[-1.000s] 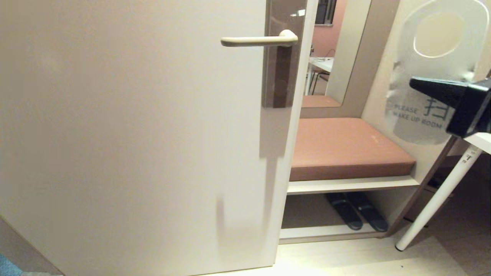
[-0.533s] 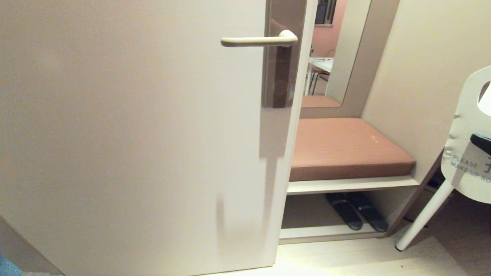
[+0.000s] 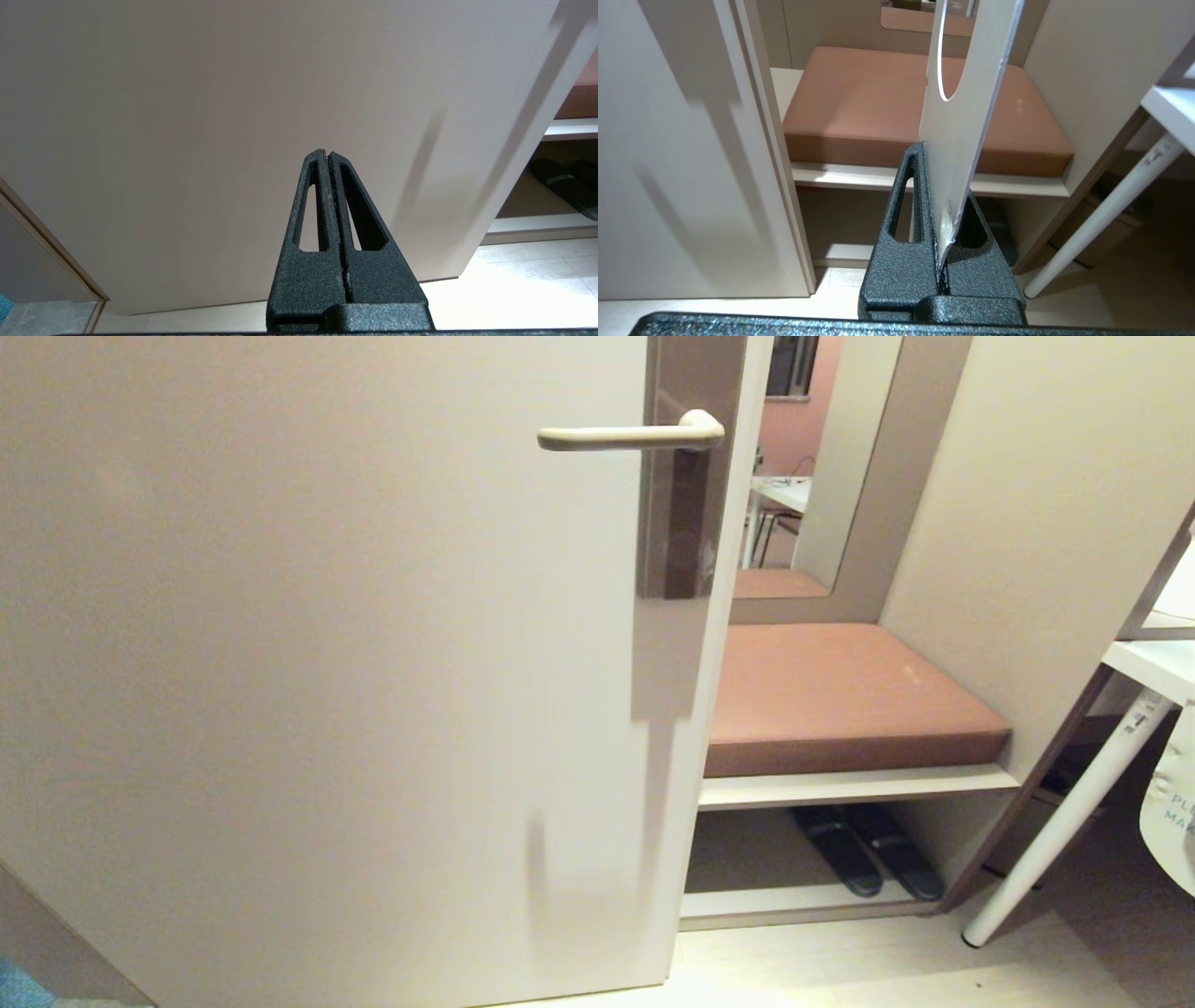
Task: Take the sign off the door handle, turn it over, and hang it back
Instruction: Hand it to the other hand
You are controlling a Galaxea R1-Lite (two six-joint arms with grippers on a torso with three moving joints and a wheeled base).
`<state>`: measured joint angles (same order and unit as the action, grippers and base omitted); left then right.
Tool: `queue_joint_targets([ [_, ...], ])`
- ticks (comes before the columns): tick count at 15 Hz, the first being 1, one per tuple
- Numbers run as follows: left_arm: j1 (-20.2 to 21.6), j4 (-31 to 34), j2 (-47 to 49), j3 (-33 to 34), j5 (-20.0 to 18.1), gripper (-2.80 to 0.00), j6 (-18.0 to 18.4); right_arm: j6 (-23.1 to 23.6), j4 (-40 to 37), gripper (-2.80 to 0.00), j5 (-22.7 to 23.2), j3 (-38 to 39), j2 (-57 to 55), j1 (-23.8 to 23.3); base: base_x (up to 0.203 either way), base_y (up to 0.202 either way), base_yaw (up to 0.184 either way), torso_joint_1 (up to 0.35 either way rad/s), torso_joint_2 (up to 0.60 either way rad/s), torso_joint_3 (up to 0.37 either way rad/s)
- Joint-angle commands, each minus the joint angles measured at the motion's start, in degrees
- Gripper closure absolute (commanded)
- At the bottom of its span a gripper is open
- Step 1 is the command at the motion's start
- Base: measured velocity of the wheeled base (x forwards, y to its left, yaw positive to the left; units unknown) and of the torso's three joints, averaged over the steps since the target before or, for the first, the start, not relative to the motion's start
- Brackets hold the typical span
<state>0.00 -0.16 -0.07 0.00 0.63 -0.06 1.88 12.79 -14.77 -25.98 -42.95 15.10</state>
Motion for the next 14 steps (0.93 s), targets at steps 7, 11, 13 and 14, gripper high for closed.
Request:
queue_joint_targets([
  [7, 0.0, 0.0, 0.1, 0.0, 0.0, 0.0, 0.0, 1.5, 3.8, 0.0, 3.9, 23.0, 17.6, -4.4, 0.0, 0.0, 0.0, 0.0, 0.0, 0.0],
  [11, 0.0, 0.0, 0.1, 0.0, 0.0, 0.0, 0.0, 2.4, 3.0, 0.0, 9.9, 25.8, 24.1, -6.5, 0.0, 0.0, 0.0, 0.0, 0.0, 0.0],
  [13, 0.0, 0.0, 0.1, 0.0, 0.0, 0.0, 0.0, 2.3, 0.5, 0.0, 14.2, 26.0, 26.7, -7.9, 0.0, 0.0, 0.0, 0.0, 0.0, 0.0],
  [14, 0.0, 0.0, 0.1, 0.0, 0.0, 0.0, 0.0, 2.4, -1.6, 0.0, 15.2, 26.0, 27.2, -8.2, 0.0, 0.0, 0.0, 0.0, 0.0, 0.0],
])
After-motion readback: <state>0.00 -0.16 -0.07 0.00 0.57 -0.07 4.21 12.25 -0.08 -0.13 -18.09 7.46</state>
